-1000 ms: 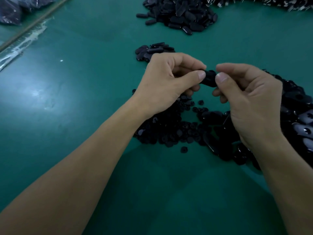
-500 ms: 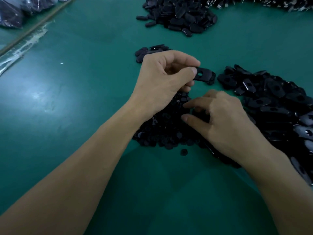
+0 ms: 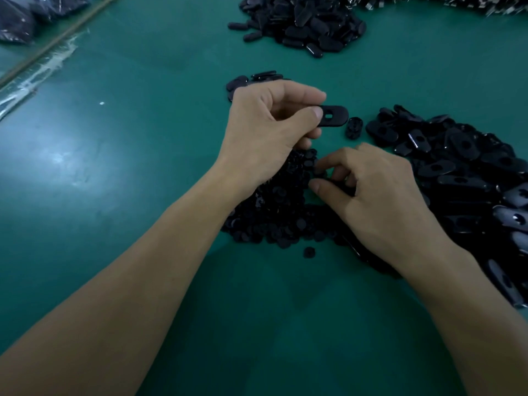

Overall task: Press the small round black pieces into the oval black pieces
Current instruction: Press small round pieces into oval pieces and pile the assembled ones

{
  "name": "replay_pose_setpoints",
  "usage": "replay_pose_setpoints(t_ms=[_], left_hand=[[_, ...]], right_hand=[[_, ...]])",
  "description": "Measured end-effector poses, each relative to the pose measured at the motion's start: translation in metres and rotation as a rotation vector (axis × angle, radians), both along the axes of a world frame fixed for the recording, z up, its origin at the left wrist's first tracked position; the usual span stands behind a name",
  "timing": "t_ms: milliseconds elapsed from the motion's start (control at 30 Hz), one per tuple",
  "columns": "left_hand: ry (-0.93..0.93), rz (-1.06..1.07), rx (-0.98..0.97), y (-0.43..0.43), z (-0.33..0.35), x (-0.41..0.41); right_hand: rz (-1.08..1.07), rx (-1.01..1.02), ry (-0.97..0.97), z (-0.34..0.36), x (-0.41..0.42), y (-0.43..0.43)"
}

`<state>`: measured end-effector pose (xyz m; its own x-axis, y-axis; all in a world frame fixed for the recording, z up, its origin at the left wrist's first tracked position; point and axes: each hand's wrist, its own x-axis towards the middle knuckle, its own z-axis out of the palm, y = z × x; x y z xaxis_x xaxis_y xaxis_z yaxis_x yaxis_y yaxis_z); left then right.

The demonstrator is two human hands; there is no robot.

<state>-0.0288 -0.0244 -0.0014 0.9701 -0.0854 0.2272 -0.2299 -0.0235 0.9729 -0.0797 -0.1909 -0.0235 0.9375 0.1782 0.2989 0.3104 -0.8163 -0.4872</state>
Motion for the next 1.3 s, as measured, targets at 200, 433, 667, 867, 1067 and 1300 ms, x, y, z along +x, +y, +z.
replay_pose_setpoints(t_ms=[200,433,667,867,1067,1300], left_hand=[[-0.005,0.002,0.006,0.000,0.000,0.000],[-0.016,-0.047,0.020,-0.003,-0.003,-0.003],[-0.024,-0.030,0.037,-0.001,-0.003,-0.002],[-0.056,0.039,0.092,-0.002,-0.003,-0.002],[-0.083,0.047,0.162,-0.003,-0.001,-0.003],[-0.059,0.113,0.129,-0.002,0.000,-0.003]], right_hand=[[-0.016,-0.039,0.044,0.002,0.000,-0.001],[-0.020,-0.085,0.071,0.006,0.000,0.002],[0.001,-0.084,0.007,0.006,-0.002,0.009],[-0.103,0.176,-0.068,0.012,-0.003,0.006],[-0.134,0.179,-0.098,0.013,-0.001,0.000],[-0.123,0.222,-0.116,0.013,0.000,-0.001]])
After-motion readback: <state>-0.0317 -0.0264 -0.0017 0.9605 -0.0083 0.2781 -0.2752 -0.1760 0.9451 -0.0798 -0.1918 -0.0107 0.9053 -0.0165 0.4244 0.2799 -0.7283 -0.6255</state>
